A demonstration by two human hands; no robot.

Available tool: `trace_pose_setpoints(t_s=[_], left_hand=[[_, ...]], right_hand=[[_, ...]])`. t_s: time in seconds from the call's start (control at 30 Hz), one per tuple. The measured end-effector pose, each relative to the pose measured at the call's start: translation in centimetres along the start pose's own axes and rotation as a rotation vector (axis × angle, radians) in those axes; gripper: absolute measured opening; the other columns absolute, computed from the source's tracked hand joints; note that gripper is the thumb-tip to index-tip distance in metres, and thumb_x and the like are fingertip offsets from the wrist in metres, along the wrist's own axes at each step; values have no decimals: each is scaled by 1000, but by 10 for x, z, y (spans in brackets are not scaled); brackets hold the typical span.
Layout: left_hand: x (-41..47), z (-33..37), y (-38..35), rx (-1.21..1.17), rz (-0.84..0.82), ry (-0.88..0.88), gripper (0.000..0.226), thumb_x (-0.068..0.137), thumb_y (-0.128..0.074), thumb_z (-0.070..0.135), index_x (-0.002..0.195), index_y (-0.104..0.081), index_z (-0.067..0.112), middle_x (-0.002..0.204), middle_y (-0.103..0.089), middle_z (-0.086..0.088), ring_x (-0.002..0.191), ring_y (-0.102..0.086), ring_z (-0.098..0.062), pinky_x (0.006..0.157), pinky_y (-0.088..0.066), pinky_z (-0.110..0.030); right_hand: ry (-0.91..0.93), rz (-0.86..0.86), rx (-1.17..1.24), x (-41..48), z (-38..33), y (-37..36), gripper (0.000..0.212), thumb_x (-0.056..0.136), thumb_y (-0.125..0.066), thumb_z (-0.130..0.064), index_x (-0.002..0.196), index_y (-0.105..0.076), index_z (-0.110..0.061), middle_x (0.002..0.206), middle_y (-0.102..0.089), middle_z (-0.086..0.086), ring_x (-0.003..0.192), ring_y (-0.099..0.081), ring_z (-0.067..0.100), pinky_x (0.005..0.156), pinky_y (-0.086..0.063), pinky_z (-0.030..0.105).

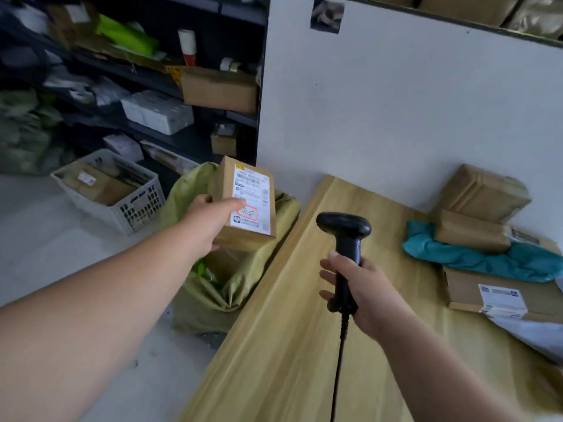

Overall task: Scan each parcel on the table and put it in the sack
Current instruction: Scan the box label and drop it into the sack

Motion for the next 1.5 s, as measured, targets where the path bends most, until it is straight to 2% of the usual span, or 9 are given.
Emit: trace_pose_setpoints(t_s=[0.17,0.3,0.43,0.57,0.67,0.87,1.03,1.23,1.5], left_hand=[[61,-3,2,102,-16,119,50,78,-72,43,118,-52,19,89,-61,0,72,-55,-19,56,-41,-29],[95,-6,-16,151,-66,126,42,88,-63,36,120,-59,10,109,-64,-7,87,-60,-26,71,-46,-34],[111,-4,-24,364,-54,7,39,96,-53,27,127,-55,5,124,-59,-16,103,-57,-31,82,-43,-31],[104,4,-31,594,-19,-138,49,93,-55,28,139,-46,16,137,-52,-11,120,-51,-33,100,-43,-39],[83,11,-56,802,-35,-278,52,91,-53,33,142,-43,23,141,-48,-8,123,-48,-32,96,-41,-33],[5,5,-164,1061,-251,-585,57,88,-59,38,140,-44,20,139,-48,-12,122,-50,-32,93,-43,-35],[-73,-20,-272,1151,-450,-694,64,88,-58,42,146,-34,27,146,-40,-7,129,-44,-28,99,-43,-36],[-145,-54,-393,1226,-580,-853,67,89,-57,44,147,-31,23,149,-38,-4,133,-39,-25,103,-40,-39],[-179,-112,-530,1399,-580,-967,76,88,-59,43,149,-22,19,153,-28,-6,138,-28,-27,109,-31,-40]], right_hand=[[-20,74,28,14,6,-7,30,89,-71,-28,113,-54,-23,115,-70,7,107,-67,22,87,-58,44],[-21,121,28,18,8,-2,19,88,-71,-25,101,-56,-25,113,-71,7,106,-67,23,83,-58,42],[-18,146,22,19,9,2,17,90,-70,-26,101,-57,-25,113,-71,6,105,-68,22,81,-58,41],[-29,165,-5,16,10,12,20,89,-70,-31,104,-58,-27,111,-72,6,98,-70,24,87,-59,49],[-2,186,-8,5,6,27,19,91,-69,-31,105,-58,-26,103,-76,3,94,-74,21,80,-60,41],[36,295,-39,-27,8,101,19,93,-67,-29,102,-60,-13,78,-68,6,65,-69,19,53,-50,30],[62,404,-41,-54,23,204,19,91,-68,-25,93,-58,-8,68,-58,2,55,-55,18,48,-44,29],[60,493,-24,-81,52,319,17,90,-68,-24,86,-57,-11,58,-57,-5,52,-53,19,45,-43,28],[56,558,140,-82,96,415,18,91,-65,-18,82,-51,-10,56,-53,-2,49,-50,18,42,-41,29]])
Point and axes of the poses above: each hand's wrist, its own x-axis towards the middle knuckle, its own y-axis out of the back of the hand, z = x × y, the point moved 9 cm from there along x, towards the middle knuckle
